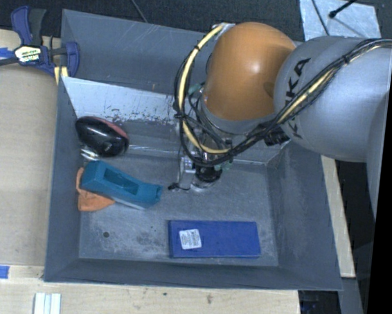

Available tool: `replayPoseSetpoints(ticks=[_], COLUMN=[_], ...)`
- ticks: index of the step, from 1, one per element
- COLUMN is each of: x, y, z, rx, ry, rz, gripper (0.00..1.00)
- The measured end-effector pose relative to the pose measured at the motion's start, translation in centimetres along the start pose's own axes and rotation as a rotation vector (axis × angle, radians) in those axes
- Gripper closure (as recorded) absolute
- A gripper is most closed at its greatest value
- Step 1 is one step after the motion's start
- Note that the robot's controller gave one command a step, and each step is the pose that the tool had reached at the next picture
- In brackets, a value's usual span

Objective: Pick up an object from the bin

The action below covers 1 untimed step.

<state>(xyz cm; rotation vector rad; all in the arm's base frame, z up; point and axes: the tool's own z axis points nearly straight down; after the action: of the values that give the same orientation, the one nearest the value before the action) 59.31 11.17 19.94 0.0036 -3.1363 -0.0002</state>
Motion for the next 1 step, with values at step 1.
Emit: replayPoseSetpoints(ticks=[1], x=[-0.17], y=[-0.06], z=[-0.50], rx=[-0.001], ry=[-0.009], rz=[0.002], gripper=[0.00])
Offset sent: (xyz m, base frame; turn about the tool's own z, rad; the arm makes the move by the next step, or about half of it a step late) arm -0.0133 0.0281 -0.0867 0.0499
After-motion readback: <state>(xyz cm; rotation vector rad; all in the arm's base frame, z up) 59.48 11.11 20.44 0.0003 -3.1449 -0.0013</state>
